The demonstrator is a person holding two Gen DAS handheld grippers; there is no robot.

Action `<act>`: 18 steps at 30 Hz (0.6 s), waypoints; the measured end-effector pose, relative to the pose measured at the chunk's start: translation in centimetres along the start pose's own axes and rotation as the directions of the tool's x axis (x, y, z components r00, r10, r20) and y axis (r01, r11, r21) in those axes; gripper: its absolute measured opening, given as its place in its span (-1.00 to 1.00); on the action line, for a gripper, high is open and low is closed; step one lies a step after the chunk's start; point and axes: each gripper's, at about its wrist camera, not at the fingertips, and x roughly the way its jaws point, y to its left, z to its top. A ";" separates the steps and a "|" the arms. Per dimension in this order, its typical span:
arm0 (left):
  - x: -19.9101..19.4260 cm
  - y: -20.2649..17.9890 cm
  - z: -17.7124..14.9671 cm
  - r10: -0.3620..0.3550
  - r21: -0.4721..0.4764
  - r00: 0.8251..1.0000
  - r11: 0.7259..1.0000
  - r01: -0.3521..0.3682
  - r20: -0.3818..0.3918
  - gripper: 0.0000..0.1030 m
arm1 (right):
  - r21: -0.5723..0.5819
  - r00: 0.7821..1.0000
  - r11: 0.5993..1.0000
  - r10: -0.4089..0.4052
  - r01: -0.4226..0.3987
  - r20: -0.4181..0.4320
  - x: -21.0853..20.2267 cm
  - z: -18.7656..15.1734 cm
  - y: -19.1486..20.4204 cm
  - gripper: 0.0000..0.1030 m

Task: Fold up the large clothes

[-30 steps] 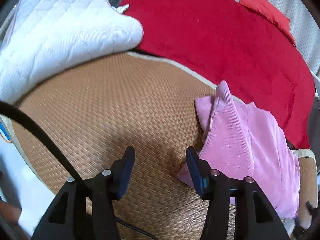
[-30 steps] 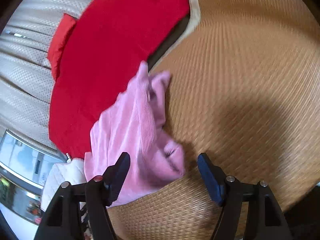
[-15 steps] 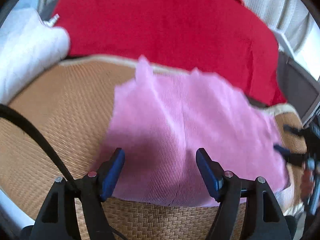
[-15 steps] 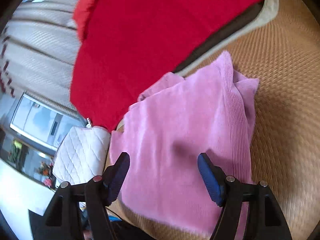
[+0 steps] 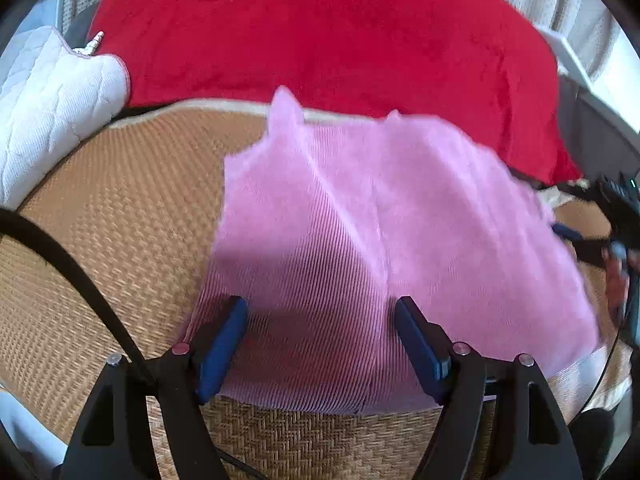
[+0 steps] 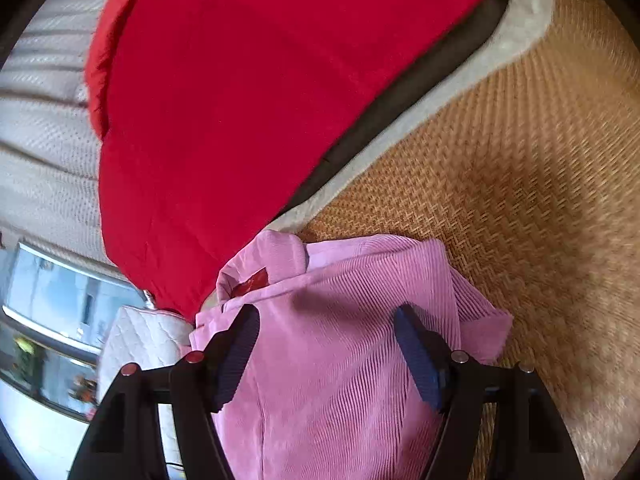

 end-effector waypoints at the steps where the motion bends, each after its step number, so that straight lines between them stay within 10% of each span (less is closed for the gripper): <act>1: -0.7 0.2 0.5 -0.010 -0.004 1.000 1.000 0.010 0.027 0.49 | -0.037 1.000 0.999 0.010 -0.009 0.017 -1.2 -0.8 0.4 0.44; 10: 3.6 2.2 9.0 -0.048 -0.054 0.999 0.997 0.048 -0.005 0.49 | -0.255 0.990 0.957 0.121 -0.134 -0.067 -6.1 -10.5 4.9 0.46; 13: 8.0 4.3 10.4 0.162 -0.069 0.981 0.983 -0.169 -0.104 0.34 | -0.277 0.988 0.952 0.098 -0.128 -0.117 -4.5 -12.0 4.9 0.46; 18: 8.5 8.1 9.3 0.138 -0.215 0.983 0.963 -0.161 -0.119 0.32 | -0.224 0.990 0.969 0.079 -0.103 -0.115 -2.8 -10.1 4.2 0.46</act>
